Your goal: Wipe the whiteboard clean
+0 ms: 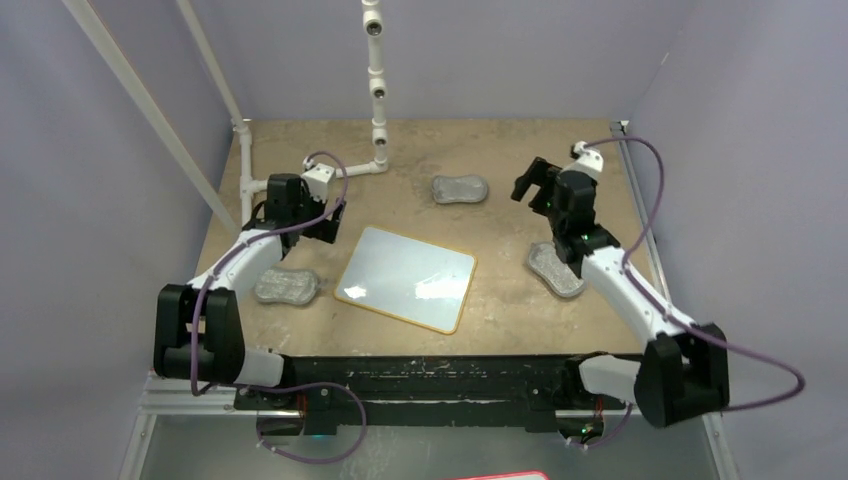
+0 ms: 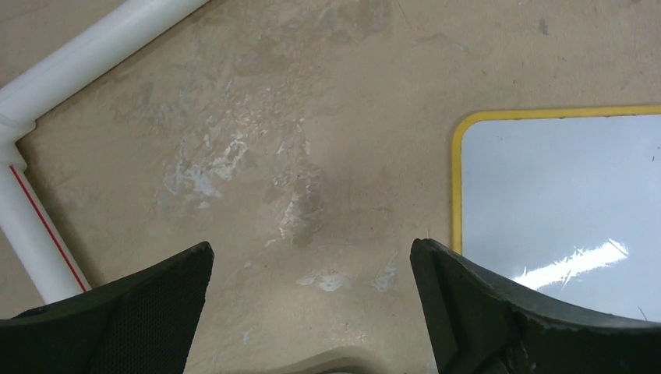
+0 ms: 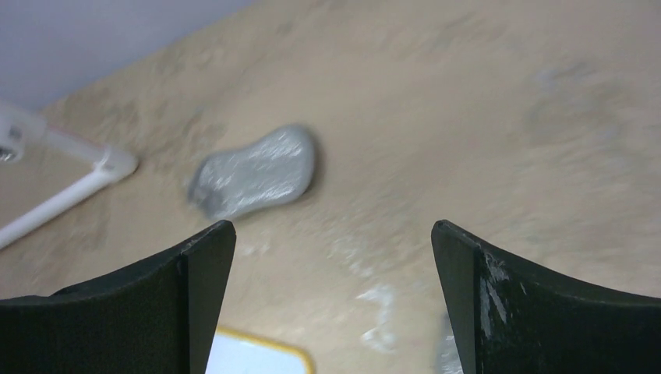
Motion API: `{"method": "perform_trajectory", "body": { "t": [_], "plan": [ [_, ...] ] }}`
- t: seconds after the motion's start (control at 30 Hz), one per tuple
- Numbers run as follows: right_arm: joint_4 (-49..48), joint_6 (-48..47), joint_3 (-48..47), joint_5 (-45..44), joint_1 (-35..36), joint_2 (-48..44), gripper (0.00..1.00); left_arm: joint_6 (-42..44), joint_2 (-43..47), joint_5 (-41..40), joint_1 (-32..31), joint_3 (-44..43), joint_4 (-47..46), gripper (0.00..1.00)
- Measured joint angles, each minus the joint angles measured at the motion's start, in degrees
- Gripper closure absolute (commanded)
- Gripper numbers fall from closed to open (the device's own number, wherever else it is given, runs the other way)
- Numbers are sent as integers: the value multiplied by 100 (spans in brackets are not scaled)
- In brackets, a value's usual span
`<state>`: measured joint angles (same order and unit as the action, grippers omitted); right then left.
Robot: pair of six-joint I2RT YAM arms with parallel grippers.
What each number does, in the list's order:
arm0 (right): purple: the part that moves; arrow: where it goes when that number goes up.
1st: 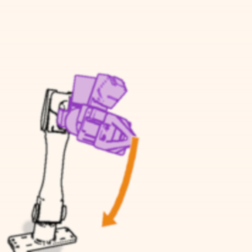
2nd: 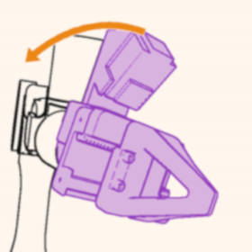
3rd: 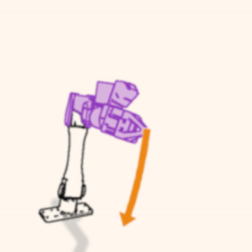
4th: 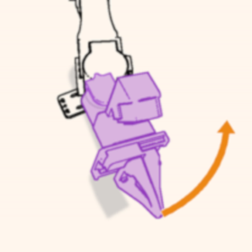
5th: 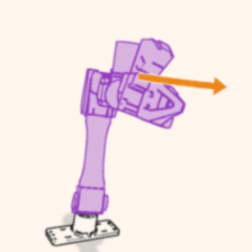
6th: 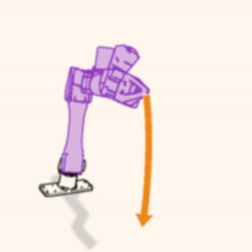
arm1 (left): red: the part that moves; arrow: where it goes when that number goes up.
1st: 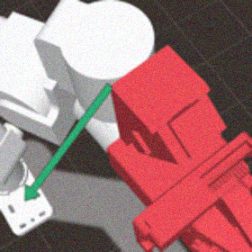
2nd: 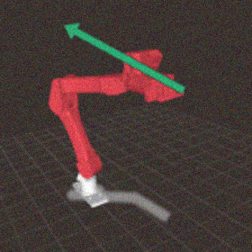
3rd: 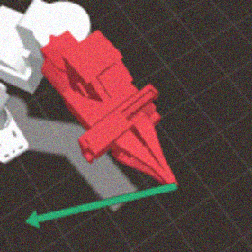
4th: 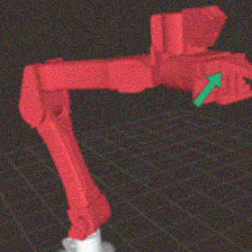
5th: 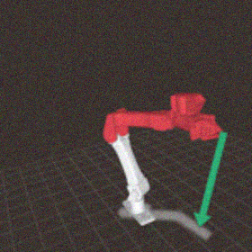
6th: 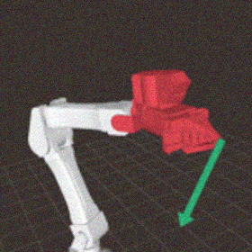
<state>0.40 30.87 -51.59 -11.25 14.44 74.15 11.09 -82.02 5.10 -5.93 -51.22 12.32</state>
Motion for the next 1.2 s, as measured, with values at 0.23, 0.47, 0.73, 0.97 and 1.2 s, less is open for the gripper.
{"method": "perform_trajectory", "body": {
  "t": [0.23,0.47,0.73,0.97,1.2],
  "plan": [
    [-2100,-1360,1707,-2295,-79,-960,1,-315,461,-221,20,1578,-1838,1],
    [-3893,-1939,2852,-2835,-133,-437,1,-555,389,-411,39,2629,-3617,1],
    [-5619,-2310,3034,-2820,-243,463,1,-616,-308,-424,68,3097,-5639,1],
    [-6996,-2583,3178,-2603,-334,1237,1,-623,-841,-455,146,3689,-7576,1],
    [-7995,-2889,3668,-2057,-350,1473,1,-708,-1276,-450,212,3847,-8205,1]
  ]
}}
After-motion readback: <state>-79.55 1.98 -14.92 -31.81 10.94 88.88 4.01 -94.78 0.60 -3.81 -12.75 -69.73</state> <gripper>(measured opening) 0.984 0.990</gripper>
